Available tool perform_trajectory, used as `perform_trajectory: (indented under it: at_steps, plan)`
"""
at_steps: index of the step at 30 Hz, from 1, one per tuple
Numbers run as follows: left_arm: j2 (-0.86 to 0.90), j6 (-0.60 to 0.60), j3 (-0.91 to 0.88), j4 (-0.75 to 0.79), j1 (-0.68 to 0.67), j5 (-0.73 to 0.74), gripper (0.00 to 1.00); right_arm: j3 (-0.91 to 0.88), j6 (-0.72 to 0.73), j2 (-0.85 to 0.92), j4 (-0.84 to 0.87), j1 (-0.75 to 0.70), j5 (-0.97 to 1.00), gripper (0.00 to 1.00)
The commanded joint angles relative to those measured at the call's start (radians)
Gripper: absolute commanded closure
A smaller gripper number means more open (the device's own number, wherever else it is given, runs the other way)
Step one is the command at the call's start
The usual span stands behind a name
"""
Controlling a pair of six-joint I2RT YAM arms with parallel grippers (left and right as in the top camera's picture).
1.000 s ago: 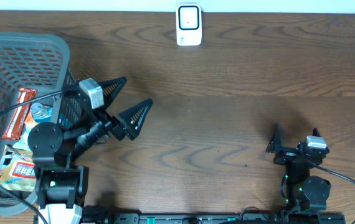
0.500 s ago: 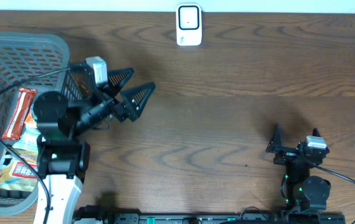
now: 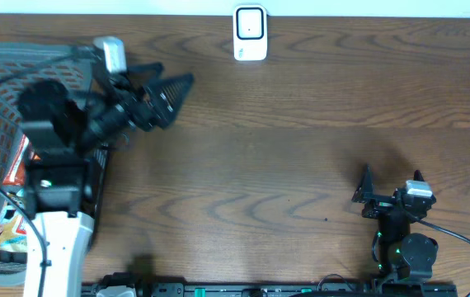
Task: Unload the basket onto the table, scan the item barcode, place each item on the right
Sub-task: 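Move the left gripper up and into the grey basket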
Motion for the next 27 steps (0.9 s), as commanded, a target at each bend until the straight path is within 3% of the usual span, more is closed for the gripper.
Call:
perform_trajectory:
  at_steps: [1, 7, 9, 23, 27]
  plan:
    - [0.024, 0.059, 0.201, -0.196, 0.068, -0.157, 0.02, -0.001, -0.012, -0.004, -0.003, 0.005, 0.008, 0.01]
    - [0.059, 0.072, 0.468, -0.696, 0.203, -0.652, 0.02, -0.001, -0.013, -0.004, -0.003, 0.005, 0.008, 0.01]
    - [0.058, 0.073, 0.489, -0.755, 0.246, -0.766, 0.02, -0.001, -0.012, -0.004, -0.003, 0.005, 0.008, 0.01]
    - [0.126, 0.067, 0.463, -0.882, 0.309, -0.922, 0.02, -0.001, -0.012, -0.004, -0.003, 0.005, 0.008, 0.01]
    - [0.193, -0.078, 0.463, -0.927, 0.352, -0.929, 0.02, -0.001, -0.013, -0.004, -0.003, 0.005, 0.008, 0.01]
